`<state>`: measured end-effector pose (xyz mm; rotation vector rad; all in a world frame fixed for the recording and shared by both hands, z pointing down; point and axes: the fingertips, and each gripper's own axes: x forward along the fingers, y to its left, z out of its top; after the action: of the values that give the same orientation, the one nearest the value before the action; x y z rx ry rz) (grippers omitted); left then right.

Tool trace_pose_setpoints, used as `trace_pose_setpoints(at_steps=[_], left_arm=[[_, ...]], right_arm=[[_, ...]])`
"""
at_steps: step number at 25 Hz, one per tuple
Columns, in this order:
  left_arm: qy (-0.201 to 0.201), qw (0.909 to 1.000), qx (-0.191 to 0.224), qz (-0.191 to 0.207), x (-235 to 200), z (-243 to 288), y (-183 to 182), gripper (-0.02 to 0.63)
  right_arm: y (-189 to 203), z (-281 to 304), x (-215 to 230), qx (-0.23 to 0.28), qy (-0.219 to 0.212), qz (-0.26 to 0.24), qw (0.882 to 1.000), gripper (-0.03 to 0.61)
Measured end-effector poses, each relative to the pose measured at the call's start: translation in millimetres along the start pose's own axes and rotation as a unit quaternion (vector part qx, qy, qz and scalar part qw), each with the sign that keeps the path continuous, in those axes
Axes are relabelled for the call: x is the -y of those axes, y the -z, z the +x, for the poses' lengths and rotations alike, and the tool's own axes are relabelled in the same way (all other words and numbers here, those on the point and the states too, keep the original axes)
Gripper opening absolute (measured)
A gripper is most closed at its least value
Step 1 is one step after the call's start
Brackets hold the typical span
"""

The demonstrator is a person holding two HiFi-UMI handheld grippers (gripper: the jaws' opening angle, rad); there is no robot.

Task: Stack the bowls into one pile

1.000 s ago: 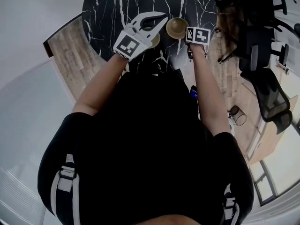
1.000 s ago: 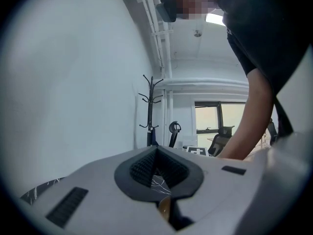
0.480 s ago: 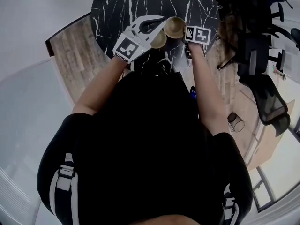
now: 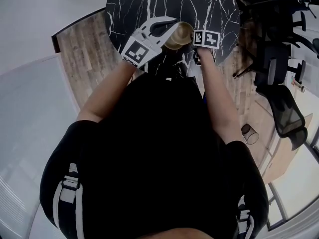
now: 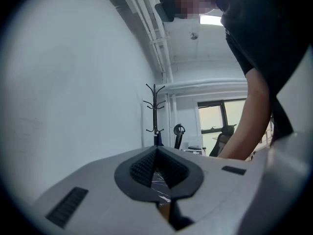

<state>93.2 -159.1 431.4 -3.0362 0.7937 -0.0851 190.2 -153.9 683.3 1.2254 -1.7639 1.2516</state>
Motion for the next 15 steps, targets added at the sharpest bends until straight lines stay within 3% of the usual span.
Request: trace_pose_setpoints(at_steps=[15], left_arm=[[-0.017,0.9997,-0.015,0.007,-4,-28,10,0.005]], right_arm=[[31,28,-32,-0.031,-0.03,0.002,0.999,0.014]])
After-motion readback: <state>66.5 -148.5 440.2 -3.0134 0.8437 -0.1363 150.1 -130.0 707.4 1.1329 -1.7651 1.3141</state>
